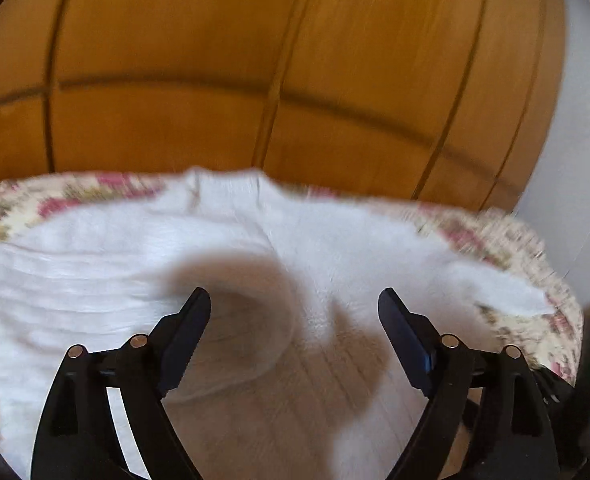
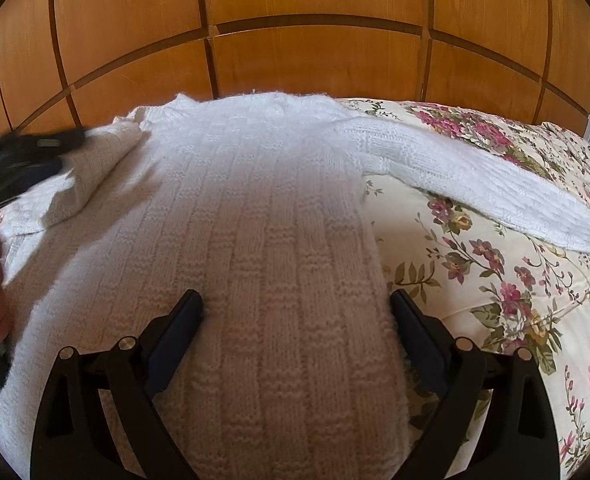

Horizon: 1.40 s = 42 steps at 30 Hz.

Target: Fold small clothes

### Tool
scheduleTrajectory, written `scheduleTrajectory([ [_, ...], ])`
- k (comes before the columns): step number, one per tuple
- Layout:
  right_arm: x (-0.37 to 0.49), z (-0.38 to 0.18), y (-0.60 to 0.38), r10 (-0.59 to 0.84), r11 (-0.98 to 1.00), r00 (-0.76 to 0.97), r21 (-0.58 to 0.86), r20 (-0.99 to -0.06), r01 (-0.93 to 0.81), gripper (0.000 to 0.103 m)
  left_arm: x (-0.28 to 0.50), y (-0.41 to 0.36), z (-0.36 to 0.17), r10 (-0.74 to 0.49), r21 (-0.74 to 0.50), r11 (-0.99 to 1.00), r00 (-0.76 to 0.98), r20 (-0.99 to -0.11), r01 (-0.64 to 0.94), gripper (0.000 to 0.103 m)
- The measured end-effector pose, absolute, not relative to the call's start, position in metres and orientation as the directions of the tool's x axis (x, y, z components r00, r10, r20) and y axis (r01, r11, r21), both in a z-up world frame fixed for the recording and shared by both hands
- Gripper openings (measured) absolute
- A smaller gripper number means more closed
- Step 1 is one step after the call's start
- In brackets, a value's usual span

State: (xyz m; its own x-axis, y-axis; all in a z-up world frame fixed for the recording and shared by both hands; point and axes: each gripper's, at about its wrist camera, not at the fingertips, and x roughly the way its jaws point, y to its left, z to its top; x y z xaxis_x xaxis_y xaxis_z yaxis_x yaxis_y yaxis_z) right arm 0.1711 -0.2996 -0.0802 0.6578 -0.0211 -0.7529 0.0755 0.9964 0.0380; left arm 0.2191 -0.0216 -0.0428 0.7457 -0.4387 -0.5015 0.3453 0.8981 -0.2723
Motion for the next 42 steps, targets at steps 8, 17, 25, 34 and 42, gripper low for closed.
scheduleTrajectory([
  [8,0.171,-0.078,-0.292,-0.076,0.996,0.649,-0.026,-0.757,0.086,0.096,0.165,0.076,-0.042,-0.11,-0.221,0.975,0.91,-0.401,0.021,0.088],
  [17,0.205,-0.033,-0.212,0.025,0.992,0.702,-0.068,-0.712,-0.104,0.101,0.223,0.138,-0.105,-0.104,-0.404,0.874,0.709,-0.698,-0.269,0.087],
  [25,0.287,-0.056,-0.121,-0.01,0.949,0.663,-0.215,-0.749,-0.229,0.1,0.224,0.15,-0.111,-0.155,-0.497,0.825,0.736,-0.659,-0.271,0.087],
  [34,0.308,-0.074,-0.251,-0.009,0.974,0.592,0.127,-0.806,0.187,0.101,0.227,0.139,-0.111,-0.102,-0.421,0.862,0.717,-0.689,-0.282,0.087],
  [42,0.276,-0.054,-0.286,-0.062,0.943,0.676,0.179,-0.735,0.282,0.101,0.225,0.14,-0.111,-0.101,-0.423,0.861,0.72,-0.687,-0.283,0.088],
])
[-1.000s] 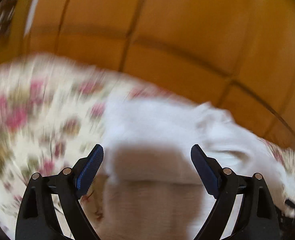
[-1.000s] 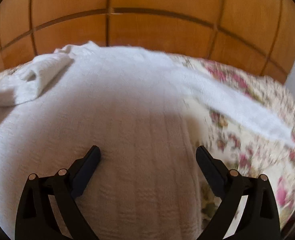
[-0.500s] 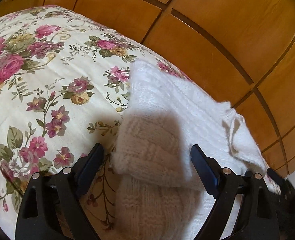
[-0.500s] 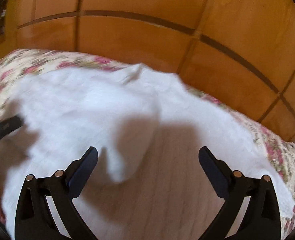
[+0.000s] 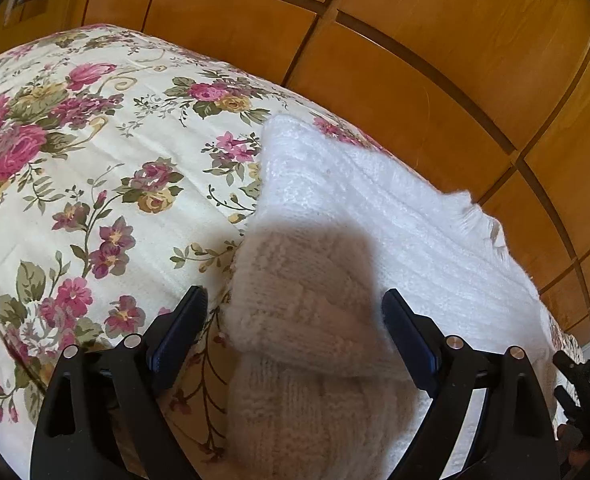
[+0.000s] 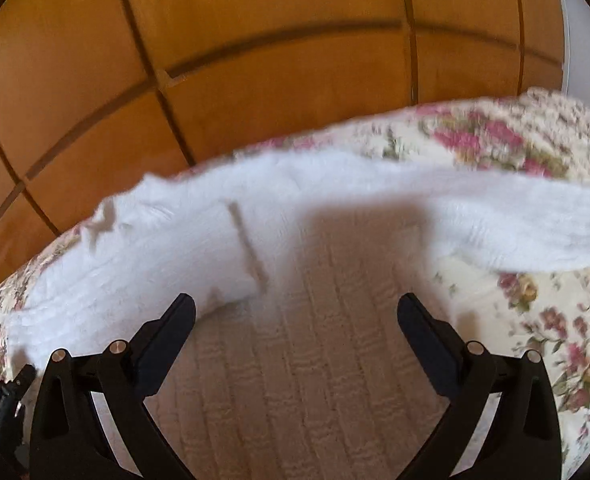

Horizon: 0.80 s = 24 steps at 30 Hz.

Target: Fold small clothes

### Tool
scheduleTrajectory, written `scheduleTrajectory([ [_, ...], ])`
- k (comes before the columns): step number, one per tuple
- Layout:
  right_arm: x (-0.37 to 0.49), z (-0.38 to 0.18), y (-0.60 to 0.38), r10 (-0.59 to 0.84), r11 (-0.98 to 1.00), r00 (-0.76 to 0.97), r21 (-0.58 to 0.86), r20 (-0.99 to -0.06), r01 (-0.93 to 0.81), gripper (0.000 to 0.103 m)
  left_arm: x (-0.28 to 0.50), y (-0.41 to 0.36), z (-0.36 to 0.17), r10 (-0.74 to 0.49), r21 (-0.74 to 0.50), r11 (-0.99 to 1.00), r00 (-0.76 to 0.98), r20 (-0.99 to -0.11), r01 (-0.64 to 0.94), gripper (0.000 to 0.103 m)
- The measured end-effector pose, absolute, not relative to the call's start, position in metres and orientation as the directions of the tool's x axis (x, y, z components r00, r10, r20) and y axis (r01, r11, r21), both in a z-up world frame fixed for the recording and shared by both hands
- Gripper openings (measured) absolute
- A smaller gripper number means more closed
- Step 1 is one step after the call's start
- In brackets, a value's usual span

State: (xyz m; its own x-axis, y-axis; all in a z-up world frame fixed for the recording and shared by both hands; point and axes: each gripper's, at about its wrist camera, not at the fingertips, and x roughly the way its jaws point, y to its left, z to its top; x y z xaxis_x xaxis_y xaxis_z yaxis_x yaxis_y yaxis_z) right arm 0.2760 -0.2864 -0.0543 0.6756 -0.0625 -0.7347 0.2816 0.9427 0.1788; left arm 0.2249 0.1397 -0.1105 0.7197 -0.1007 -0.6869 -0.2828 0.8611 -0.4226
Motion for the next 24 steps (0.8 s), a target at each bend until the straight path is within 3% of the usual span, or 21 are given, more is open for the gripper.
scheduleTrajectory([
  [4,0.29,-0.057,-0.267,-0.131,0.966,0.648,0.049,-0.75,0.252,0.101,0.223,0.144,-0.111,-0.085,-0.432,0.848,0.725,-0.684,-0.308,0.081],
  [6,0.299,-0.071,-0.257,-0.148,0.972,0.587,-0.008,-0.796,0.234,0.101,0.221,0.149,-0.112,-0.078,-0.447,0.833,0.73,-0.679,-0.326,0.073],
  [8,0.311,-0.087,-0.24,-0.153,0.983,0.525,-0.074,-0.837,0.17,0.101,0.22,0.154,-0.114,-0.077,-0.471,0.813,0.739,-0.669,-0.342,0.071],
  [10,0.309,-0.086,-0.232,-0.179,0.982,0.558,-0.112,-0.81,0.152,0.101,0.219,0.155,-0.114,-0.081,-0.475,0.812,0.74,-0.667,-0.339,0.071],
  [16,0.258,-0.074,-0.293,0.022,0.943,0.669,0.238,-0.743,0.234,0.101,0.215,0.154,-0.11,-0.1,-0.486,0.82,0.76,-0.643,-0.303,0.079],
  [20,0.221,-0.068,-0.33,0.031,0.904,0.695,0.316,-0.719,0.287,0.098,0.223,0.136,-0.105,-0.047,-0.374,0.877,0.72,-0.692,-0.302,0.088],
  [24,0.192,-0.065,-0.36,0.006,0.874,0.698,0.343,-0.716,0.345,0.095,0.222,0.132,-0.102,-0.039,-0.345,0.892,0.71,-0.703,-0.292,0.09],
])
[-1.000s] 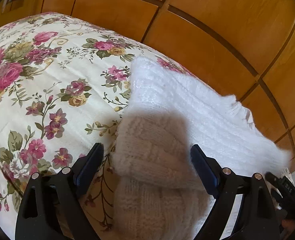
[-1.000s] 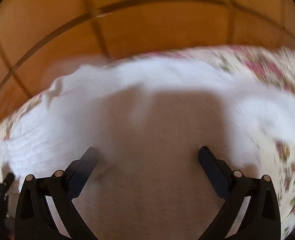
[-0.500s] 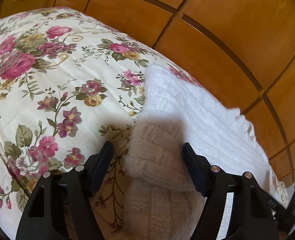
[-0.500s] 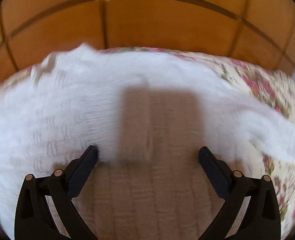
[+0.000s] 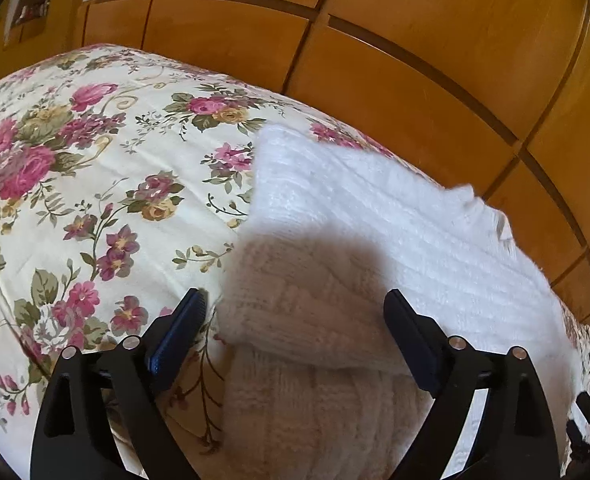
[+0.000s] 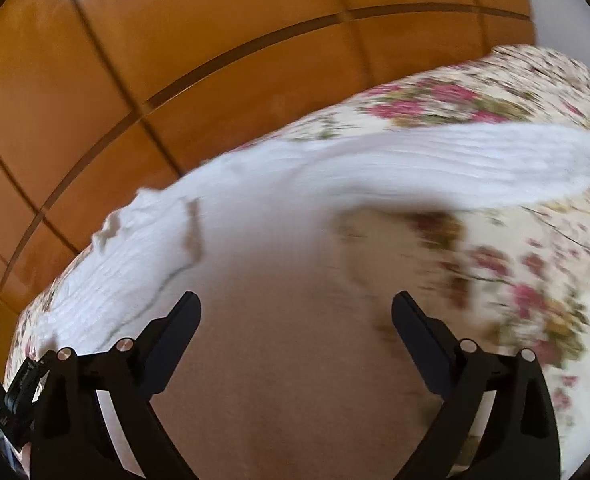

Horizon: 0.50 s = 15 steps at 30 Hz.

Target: Fold small clothes

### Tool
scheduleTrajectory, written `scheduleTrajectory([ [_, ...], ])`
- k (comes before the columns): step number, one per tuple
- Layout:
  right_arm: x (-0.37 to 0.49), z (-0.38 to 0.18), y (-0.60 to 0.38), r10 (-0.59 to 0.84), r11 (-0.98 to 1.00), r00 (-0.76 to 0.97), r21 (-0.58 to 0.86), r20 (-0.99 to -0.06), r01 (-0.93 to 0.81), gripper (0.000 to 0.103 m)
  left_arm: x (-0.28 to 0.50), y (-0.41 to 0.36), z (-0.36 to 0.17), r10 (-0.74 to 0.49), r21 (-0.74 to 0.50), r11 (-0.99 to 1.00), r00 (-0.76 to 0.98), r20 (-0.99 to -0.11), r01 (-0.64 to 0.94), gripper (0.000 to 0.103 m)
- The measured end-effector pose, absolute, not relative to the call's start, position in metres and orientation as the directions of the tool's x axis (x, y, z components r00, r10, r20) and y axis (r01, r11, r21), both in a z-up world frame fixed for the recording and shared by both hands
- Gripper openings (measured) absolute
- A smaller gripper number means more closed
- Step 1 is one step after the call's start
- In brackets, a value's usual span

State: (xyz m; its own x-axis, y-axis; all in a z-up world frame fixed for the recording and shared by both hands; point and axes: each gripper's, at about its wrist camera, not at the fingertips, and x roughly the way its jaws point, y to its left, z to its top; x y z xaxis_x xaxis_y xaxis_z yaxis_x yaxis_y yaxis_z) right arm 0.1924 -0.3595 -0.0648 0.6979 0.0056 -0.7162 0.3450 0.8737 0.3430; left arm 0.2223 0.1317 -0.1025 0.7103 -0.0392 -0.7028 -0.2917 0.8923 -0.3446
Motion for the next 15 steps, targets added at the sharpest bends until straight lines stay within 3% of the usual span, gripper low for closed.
scheduleTrajectory([
  [4,0.173,-0.068,-0.395,-0.028,0.829,0.692,0.37,-0.722,0.42,0.084,0.219,0.126,-0.1,-0.023,-0.298,0.913,0.695,-0.719,-0.279,0.091],
  [10,0.152,-0.061,-0.437,-0.113,0.808,0.69,0.338,-0.715,0.483,0.084,0.209,0.108,-0.098,0.017,-0.185,0.955,0.661,-0.75,-0.234,0.092],
  [15,0.135,-0.063,-0.486,-0.172,0.727,0.672,0.368,-0.72,0.58,0.078,0.204,0.11,-0.1,-0.006,-0.206,0.953,0.662,-0.749,-0.225,0.094],
])
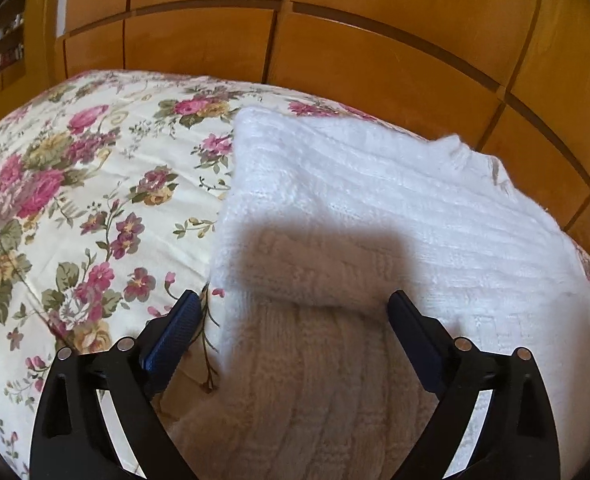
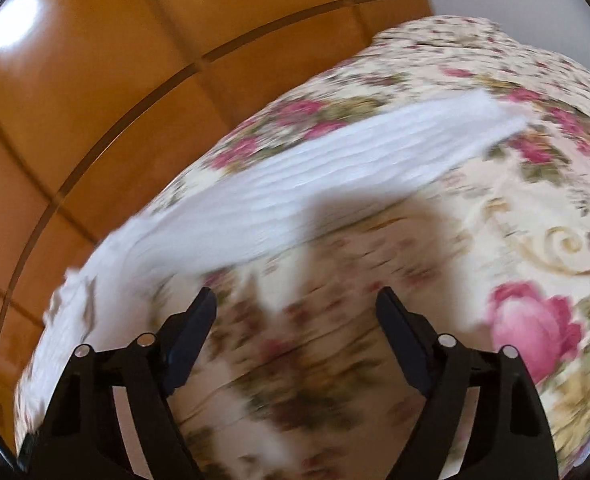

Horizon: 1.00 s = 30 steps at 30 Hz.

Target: Fold small clothes

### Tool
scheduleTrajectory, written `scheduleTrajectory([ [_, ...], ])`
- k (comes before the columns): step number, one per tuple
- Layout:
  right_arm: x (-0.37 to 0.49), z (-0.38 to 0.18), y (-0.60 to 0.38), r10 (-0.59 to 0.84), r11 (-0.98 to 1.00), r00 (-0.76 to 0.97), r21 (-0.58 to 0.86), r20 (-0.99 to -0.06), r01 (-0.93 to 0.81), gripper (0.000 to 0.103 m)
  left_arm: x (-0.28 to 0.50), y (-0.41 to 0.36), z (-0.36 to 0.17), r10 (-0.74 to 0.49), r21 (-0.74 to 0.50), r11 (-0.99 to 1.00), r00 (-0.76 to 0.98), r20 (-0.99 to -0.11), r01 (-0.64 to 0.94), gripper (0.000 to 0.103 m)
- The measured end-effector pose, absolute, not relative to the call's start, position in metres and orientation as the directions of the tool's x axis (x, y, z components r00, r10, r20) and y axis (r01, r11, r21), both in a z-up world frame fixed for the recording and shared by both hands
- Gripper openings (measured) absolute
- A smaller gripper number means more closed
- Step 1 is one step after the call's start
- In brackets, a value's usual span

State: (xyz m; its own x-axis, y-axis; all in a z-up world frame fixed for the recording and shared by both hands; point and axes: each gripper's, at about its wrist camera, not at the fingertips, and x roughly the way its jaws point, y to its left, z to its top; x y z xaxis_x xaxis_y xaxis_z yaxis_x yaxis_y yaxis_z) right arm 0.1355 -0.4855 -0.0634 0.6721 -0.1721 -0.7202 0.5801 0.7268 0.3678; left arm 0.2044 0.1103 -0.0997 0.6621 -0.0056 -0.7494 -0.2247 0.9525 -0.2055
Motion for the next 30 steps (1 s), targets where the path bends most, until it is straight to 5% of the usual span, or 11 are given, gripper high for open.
scheduleTrajectory([
  [15,0.103,-0.072,-0.626,-0.26,0.422,0.704,0.578,-0.66,0.698,0.067,0.212,0.109,-0.105,-0.018,-0.205,0.955,0.647,-0.763,-0.216,0.099],
  [30,0.125,-0.079,-0.678,-0.227,0.387,0.673,0.569,-0.704,0.726,0.013,0.215,0.108,-0.107,-0.014,-0.201,0.956,0.651,-0.759,-0.213,0.099],
])
